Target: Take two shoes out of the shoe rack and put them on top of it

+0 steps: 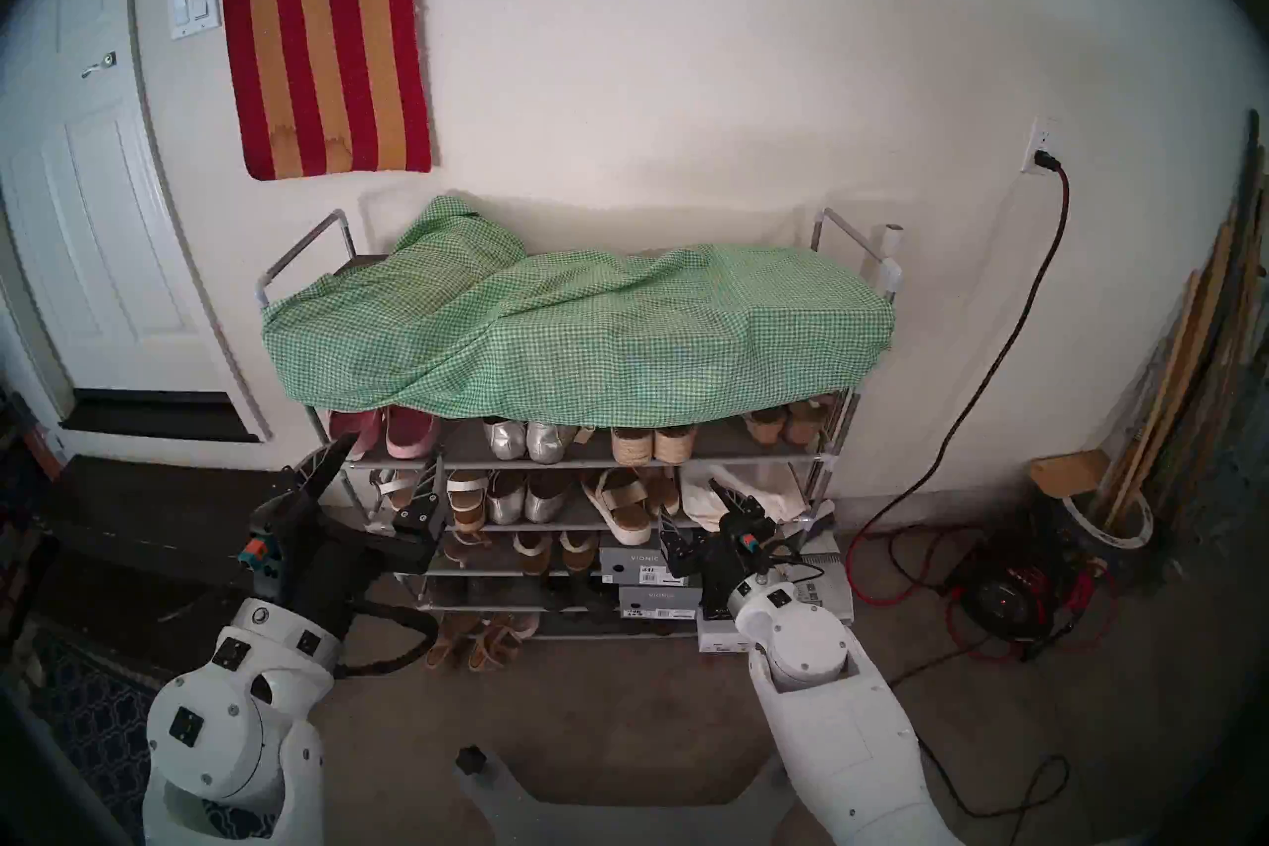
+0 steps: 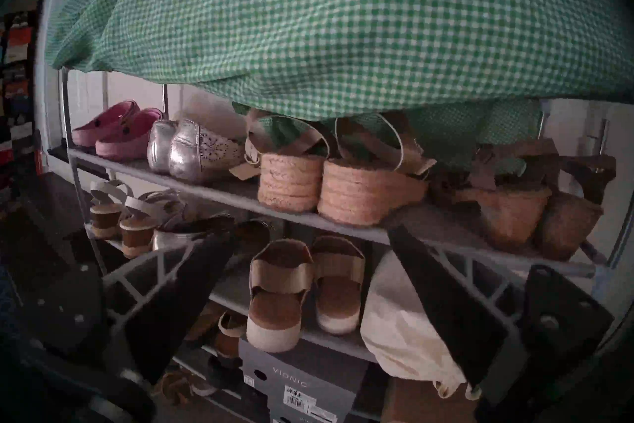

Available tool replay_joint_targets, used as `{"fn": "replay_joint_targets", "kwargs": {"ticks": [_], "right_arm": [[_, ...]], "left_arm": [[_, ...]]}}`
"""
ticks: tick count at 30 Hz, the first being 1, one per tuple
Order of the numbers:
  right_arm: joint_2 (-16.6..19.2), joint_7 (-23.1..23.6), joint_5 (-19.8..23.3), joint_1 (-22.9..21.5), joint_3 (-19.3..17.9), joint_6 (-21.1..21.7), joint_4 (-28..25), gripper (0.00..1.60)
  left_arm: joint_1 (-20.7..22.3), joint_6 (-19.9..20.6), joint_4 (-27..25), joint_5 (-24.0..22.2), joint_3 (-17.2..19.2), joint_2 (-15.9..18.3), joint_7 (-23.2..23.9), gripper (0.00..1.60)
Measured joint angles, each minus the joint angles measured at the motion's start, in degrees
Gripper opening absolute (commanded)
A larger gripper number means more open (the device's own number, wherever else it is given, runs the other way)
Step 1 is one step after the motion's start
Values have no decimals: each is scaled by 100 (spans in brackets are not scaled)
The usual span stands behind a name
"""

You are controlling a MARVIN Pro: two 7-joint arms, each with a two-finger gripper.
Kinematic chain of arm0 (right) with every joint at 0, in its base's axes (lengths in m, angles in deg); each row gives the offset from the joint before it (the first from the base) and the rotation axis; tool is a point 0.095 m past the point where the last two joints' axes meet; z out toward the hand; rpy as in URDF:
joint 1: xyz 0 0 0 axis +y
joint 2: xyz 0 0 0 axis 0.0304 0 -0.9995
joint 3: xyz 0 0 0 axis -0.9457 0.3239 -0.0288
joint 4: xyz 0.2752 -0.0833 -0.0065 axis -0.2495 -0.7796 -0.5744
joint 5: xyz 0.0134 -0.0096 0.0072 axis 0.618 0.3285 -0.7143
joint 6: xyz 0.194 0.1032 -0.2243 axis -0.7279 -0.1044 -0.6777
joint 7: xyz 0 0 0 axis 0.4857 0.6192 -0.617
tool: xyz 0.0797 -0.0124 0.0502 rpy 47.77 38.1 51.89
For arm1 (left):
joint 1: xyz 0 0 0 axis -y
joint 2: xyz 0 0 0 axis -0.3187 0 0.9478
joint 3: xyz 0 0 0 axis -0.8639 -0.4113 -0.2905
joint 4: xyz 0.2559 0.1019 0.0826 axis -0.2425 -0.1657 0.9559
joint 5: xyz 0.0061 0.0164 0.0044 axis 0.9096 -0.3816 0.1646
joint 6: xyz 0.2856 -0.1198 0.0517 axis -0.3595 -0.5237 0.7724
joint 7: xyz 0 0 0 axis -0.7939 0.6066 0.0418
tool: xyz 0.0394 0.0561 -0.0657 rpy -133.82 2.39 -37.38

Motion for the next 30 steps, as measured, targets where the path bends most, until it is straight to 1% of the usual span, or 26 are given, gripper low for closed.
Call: {"fn": "replay_joint_targets", "kwargs": {"ticks": [5,12,20,30], "right_arm": [[-51,-326,-84,-335,49,3,443,160],[-114,-594,-240,-780,-14,76,953,160],[-133,-716,-317,-1255,-121,91,1396,160],[-181,-755,-339,-1568,-127,-117,1806,160]], "left_arm": [[0,0,0,0,0,-1,1,160],[0,0,0,1,1,-3,3,160],[0,0,0,1,1,-4,4,160],[0,0,0,2,1,-6,5,160]]}}
